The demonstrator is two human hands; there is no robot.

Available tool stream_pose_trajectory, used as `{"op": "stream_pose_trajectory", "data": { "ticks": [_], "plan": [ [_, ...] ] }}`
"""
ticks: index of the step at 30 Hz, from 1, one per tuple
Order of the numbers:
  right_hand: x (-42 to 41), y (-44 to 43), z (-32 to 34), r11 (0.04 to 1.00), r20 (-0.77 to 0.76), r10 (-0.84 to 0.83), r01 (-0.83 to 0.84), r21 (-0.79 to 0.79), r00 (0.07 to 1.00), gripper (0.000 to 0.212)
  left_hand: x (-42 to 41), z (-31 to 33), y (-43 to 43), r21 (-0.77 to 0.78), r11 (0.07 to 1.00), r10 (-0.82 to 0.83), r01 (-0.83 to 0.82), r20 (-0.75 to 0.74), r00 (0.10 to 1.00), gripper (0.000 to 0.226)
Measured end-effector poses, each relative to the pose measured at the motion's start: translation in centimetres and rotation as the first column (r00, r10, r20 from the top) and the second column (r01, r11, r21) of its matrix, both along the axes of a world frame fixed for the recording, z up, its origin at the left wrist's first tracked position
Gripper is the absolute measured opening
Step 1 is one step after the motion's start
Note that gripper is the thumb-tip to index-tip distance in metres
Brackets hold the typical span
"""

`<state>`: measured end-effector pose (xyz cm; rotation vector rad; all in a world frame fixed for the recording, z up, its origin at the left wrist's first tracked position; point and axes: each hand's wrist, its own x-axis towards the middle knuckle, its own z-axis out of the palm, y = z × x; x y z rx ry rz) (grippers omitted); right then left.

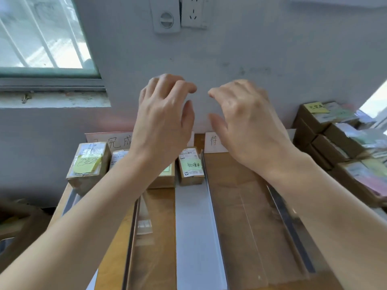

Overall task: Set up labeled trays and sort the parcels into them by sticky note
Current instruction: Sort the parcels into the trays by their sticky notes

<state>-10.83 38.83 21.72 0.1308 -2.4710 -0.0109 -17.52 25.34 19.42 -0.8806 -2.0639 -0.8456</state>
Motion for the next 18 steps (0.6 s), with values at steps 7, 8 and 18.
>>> {"op": "stream_pose_trajectory", "data": {
  "ticks": [7, 8, 18],
  "plan": [
    [8.3, 10.5, 1.0, 0.997, -0.127, -0.079, 0.081, 0.017, 0.989, 0.023, 8.1, 2.6, 10.6, -0.103, 0.995, -0.024, -0.001, -0.239, 0.971, 0.02],
    [9.8, 12.7, 0.9, 0.995, -0.134, -0.093, 0.095, 0.011, 0.987, 0.023, 9.4, 2.8, 12.7, -0.112, 0.994, -0.036, 0.008, -0.258, 0.965, 0.02],
    [25.1, 34.4, 1.2, 0.922, -0.084, -0.386, 0.387, -0.004, 0.919, 0.027, 22.4, 2.3, 35.2, -0.172, 0.963, -0.244, 0.208, -0.229, 0.942, 0.021]
  ]
}}
